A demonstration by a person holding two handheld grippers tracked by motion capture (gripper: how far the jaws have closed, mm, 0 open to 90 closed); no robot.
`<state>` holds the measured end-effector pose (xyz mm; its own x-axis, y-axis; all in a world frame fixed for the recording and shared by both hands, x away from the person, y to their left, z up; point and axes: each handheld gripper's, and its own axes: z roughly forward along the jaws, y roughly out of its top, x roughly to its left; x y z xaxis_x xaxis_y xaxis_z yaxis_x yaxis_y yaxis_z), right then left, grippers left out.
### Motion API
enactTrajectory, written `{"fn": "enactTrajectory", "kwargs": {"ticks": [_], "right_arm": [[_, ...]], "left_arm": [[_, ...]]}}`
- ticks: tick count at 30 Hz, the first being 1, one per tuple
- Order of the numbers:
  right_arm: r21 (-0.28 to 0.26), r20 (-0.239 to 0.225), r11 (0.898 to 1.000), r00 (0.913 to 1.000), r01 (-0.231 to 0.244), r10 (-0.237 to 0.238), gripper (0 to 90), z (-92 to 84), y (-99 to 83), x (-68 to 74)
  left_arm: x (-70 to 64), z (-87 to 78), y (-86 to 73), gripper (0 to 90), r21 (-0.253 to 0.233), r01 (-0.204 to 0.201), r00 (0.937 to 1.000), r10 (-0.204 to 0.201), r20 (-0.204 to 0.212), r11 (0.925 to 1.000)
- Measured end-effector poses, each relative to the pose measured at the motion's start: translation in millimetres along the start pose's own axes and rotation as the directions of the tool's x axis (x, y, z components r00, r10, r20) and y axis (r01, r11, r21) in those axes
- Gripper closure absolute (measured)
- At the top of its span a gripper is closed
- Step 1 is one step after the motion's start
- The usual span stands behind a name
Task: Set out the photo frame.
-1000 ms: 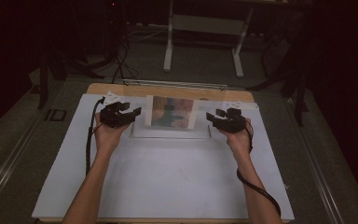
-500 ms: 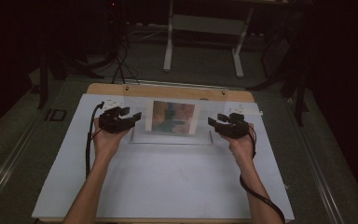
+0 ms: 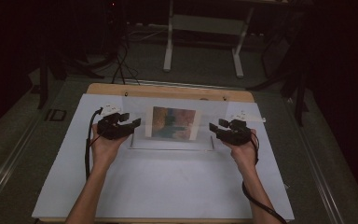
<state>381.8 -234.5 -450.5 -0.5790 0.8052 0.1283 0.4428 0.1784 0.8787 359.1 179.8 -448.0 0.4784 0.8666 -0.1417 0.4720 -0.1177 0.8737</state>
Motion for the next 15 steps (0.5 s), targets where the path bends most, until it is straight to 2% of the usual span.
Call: {"fn": "enactTrajectory", "kwargs": {"ticks": [15], "right_arm": [[-0.011,0.004,1.000,1.0000,0.007,-0.007,48.6,-6.2,-6.4,6.6]], "left_arm": [[-1.4,-5.8,-5.1,43.6,0.001,-0.006,0.9999,0.006,0.012,1.0000]]}}
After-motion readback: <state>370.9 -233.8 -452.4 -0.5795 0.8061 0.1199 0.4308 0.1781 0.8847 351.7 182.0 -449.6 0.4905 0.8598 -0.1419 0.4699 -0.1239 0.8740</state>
